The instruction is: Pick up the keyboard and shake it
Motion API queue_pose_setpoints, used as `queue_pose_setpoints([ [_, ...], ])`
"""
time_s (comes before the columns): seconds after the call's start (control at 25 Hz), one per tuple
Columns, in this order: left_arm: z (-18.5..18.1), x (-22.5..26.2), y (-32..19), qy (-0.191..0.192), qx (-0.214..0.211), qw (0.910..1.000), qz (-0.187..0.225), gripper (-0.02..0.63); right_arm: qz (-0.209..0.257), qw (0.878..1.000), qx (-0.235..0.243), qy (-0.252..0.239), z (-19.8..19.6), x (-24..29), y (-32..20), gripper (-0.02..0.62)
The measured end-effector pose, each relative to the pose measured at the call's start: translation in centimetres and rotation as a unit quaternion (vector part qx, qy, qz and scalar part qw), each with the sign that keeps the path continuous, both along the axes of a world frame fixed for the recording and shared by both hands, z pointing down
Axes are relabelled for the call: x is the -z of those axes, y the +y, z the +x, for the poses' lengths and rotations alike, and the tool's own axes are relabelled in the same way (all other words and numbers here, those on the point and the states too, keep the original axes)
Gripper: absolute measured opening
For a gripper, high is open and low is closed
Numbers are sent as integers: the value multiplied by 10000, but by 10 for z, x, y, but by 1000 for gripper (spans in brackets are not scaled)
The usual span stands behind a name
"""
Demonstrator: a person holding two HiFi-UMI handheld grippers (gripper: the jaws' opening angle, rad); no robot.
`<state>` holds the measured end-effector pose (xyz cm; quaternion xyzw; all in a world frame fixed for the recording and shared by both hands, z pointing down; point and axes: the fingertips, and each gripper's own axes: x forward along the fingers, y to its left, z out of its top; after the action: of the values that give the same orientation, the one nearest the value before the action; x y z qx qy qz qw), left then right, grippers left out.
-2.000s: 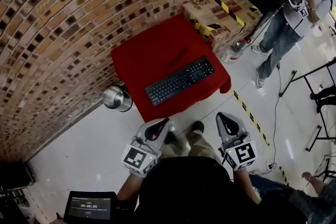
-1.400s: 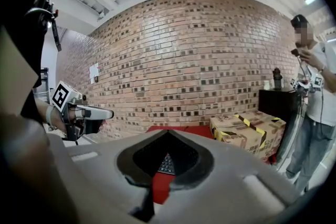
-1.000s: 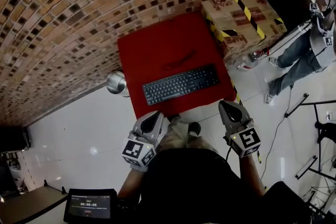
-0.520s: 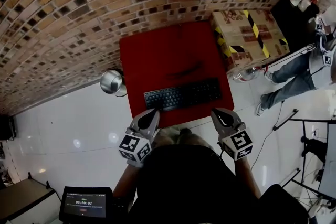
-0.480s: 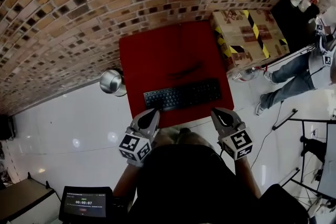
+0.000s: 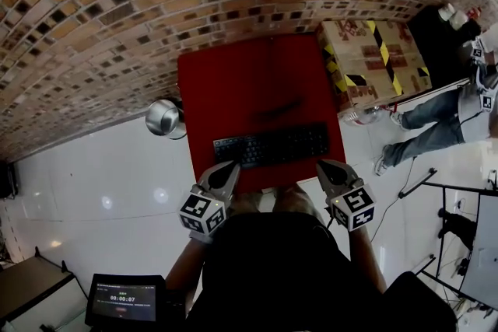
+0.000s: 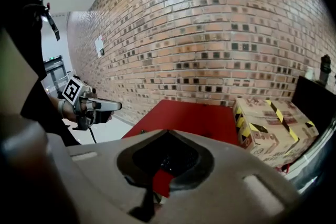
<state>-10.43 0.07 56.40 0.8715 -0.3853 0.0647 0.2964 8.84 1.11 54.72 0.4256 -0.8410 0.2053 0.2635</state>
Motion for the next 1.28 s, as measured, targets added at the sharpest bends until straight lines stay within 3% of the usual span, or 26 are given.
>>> queue_pose_setpoints([
  [0.36, -5, -49, 3, -250, 305, 9971, -645, 17, -870, 9956, 206, -263, 41, -65, -21, -8],
  [0.4, -7, -59, 3, -269, 331, 9961, -769, 34, -962, 9946, 233, -298, 45, -73, -23, -8],
  [0.44, -9, -68, 3, -281, 352, 9949, -898, 94, -1060, 9934, 271, -330, 49, -80, -25, -8],
  [0.48, -11, -78, 3, -287, 377, 9936, -1023, 123, -1165, 9920, 316, -354, 52, -88, -26, 34],
  [0.56, -16, -98, 0, -303, 457, 9905, -1262, 146, -1386, 9889, 382, -383, 61, -106, -28, 61],
  [0.96, -55, -199, -13, -645, 642, 9602, -2640, 273, -2180, 9740, 556, -268, 98, -178, -42, 187],
  [1.28, -62, -240, -15, -670, 456, 9399, -3317, 338, -2574, 9648, 415, -351, 104, -219, -54, 276],
])
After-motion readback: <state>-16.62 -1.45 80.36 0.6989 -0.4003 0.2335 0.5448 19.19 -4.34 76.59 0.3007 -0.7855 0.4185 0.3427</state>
